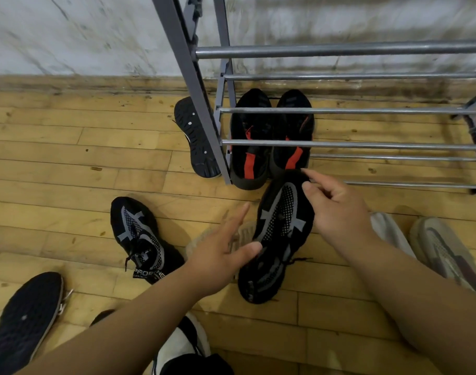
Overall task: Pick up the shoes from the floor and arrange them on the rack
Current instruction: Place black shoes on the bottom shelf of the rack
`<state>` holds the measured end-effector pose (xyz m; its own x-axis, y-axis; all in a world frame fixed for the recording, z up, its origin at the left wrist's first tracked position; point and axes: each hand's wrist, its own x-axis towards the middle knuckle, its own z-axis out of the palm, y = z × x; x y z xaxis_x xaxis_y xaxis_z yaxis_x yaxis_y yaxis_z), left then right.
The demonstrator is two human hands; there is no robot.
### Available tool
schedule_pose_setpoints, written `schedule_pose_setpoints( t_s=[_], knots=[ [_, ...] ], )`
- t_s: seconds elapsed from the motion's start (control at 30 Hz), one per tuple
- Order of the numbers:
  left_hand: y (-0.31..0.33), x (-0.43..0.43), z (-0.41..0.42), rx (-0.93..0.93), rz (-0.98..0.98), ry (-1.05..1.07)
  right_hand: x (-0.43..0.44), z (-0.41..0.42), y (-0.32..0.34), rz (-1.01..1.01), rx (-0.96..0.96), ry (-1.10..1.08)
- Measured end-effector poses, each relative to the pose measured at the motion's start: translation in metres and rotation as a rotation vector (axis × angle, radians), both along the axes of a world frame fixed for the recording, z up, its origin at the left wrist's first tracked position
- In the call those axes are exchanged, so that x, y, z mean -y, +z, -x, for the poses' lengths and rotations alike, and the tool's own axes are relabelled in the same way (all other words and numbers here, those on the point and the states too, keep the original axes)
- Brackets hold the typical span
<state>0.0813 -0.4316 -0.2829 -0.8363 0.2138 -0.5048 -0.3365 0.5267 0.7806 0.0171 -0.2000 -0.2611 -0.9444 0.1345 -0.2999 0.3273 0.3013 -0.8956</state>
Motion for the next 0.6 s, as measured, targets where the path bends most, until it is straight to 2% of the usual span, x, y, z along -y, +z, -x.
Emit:
schedule_pose_setpoints(
  t_s=[0.13, 0.23, 0.33, 0.47, 0.6],
  knots=[
    [0.002, 0.006, -0.023, -0.009, 0.001, 0.026, 0.033, -0.004, -0.006, 0.061, 0.121, -0.058],
    [0.003, 0.015, -0.039, 0.026, -0.048, 0.193, 0.051, -0.015, -0.004, 0.096, 0.197, 0.053],
    [0.004, 0.016, -0.051, 0.032, -0.063, 0.323, 0.061, -0.033, -0.006, 0.248, 0.272, 0.183],
    [0.007, 0.02, -0.051, 0.052, -0.154, 0.485, 0.071, -0.061, -0.017, 0.355, 0.379, 0.329],
    [0.014, 0.033, -0.047, 0.099, -0.203, 0.463, 0.078, -0.064, -0.024, 0.356, 0.387, 0.317]
  ],
)
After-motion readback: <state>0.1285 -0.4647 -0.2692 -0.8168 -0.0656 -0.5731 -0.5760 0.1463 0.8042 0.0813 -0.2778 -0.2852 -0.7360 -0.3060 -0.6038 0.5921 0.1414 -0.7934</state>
